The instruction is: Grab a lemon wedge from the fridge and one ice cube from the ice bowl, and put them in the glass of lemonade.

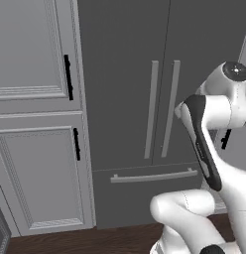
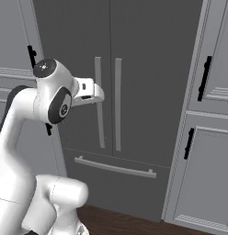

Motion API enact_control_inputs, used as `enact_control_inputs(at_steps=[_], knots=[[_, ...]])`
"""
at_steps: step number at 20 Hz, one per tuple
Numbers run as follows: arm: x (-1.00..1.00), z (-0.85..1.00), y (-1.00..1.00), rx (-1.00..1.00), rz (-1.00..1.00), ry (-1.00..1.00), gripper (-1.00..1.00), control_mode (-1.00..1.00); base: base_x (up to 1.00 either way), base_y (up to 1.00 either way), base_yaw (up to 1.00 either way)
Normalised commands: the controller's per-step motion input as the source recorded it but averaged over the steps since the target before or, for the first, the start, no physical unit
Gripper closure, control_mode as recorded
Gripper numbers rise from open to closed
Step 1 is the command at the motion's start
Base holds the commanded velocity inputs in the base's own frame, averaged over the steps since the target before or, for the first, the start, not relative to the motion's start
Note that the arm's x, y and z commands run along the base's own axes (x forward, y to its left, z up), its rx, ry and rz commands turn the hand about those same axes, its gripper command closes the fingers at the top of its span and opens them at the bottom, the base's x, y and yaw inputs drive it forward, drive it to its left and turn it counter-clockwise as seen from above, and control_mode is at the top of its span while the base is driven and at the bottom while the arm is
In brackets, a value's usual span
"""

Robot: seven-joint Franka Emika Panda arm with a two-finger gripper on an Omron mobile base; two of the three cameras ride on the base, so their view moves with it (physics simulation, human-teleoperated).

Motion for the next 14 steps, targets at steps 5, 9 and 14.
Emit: enact_control_inputs(at_steps=[5, 9, 14], knots=[[1.0, -0.51, -0.3, 0.0, -0.07, 0.01, -1.0, -1.0, 0.0, 0.0, 0.0], [0.93, -0.01, -0.09, 0.0, -0.05, 0.0, -1.0, -1.0, 0.0, 0.0, 0.0], [0.73, 0.04, -0.03, 0.09, -0.02, -0.03, -1.0, -1.0, 0.0, 0.0, 0.0]])
